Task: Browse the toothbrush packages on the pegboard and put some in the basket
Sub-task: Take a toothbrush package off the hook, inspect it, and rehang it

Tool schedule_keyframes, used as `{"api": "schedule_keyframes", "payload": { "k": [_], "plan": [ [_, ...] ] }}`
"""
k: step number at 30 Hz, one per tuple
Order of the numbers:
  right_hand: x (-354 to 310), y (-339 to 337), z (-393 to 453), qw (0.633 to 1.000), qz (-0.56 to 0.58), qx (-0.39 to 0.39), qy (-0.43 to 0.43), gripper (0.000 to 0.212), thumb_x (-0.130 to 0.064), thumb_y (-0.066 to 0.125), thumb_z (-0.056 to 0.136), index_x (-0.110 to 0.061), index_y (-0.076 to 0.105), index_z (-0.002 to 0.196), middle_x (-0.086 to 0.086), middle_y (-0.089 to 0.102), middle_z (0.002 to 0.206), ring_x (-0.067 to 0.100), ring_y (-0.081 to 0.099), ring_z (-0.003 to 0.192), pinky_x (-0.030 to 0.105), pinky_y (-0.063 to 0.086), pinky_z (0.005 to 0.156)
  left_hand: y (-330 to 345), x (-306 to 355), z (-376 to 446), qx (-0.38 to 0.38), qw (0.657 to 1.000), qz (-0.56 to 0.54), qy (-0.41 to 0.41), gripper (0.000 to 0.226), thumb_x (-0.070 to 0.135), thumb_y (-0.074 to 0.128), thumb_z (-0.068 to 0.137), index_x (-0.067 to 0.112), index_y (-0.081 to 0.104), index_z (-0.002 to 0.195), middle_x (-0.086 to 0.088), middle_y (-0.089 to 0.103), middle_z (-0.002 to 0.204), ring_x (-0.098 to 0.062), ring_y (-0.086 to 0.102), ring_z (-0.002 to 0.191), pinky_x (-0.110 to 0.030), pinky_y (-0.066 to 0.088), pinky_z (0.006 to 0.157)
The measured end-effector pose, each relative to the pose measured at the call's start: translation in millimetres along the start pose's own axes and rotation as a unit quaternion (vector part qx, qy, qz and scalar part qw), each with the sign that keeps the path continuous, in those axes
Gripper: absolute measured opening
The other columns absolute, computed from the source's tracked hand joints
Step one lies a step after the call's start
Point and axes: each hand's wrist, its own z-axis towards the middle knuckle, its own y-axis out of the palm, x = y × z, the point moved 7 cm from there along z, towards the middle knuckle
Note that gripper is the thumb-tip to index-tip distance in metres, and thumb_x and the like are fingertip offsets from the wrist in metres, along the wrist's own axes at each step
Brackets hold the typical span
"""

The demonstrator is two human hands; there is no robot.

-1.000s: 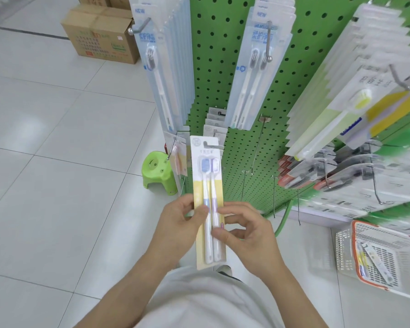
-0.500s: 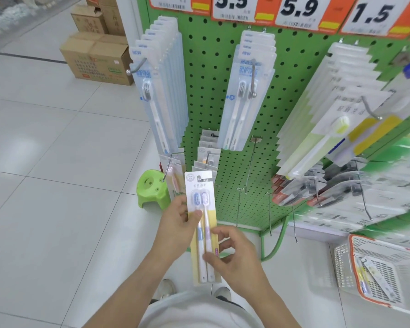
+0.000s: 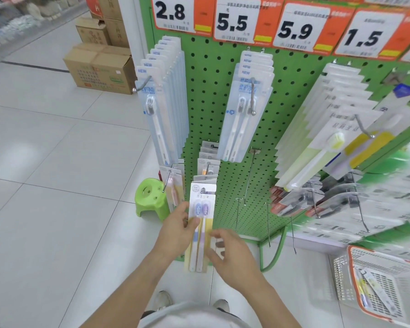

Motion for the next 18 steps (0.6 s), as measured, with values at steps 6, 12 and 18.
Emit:
{"api": "schedule_keyframes", "payload": {
  "k": [6,12,18],
  "plan": [
    [-51,-63,37,0.972,0.000,0.214,-0.098,0.027,-0.011,0.058,0.098,-0.021,0.064,0.123,-0.012,0.060,0.112,-0.002,0.059,0.093,0.023,0.051,0.082,1,-11,23,-0.011,0.999,0.040,0.020,0.020,0.029,0.050,0.095,0.028,0.063,0.110,-0.009,0.073,0.098,-0.034,0.067,0.094,-0.049,0.055,0.087],
    [-70,-62,75,0.970,-0.035,0.204,-0.126,0.026,-0.015,0.056,0.101,-0.019,0.067,0.124,-0.005,0.059,0.119,0.017,0.063,0.102,0.034,0.052,0.083,7,-13,46,-0.045,0.994,0.099,0.026,0.025,0.032,0.048,0.089,0.019,0.068,0.099,-0.010,0.073,0.087,-0.033,0.067,0.083,-0.051,0.056,0.082],
    [-71,-64,88,0.975,-0.039,0.196,-0.097,0.034,-0.016,0.057,0.102,-0.020,0.061,0.136,-0.007,0.051,0.106,0.014,0.060,0.086,0.032,0.052,0.079,-8,31,29,-0.043,0.981,0.187,0.000,0.017,0.018,0.053,0.099,0.006,0.064,0.101,-0.010,0.070,0.094,-0.031,0.065,0.087,-0.041,0.052,0.079]
  ]
}}
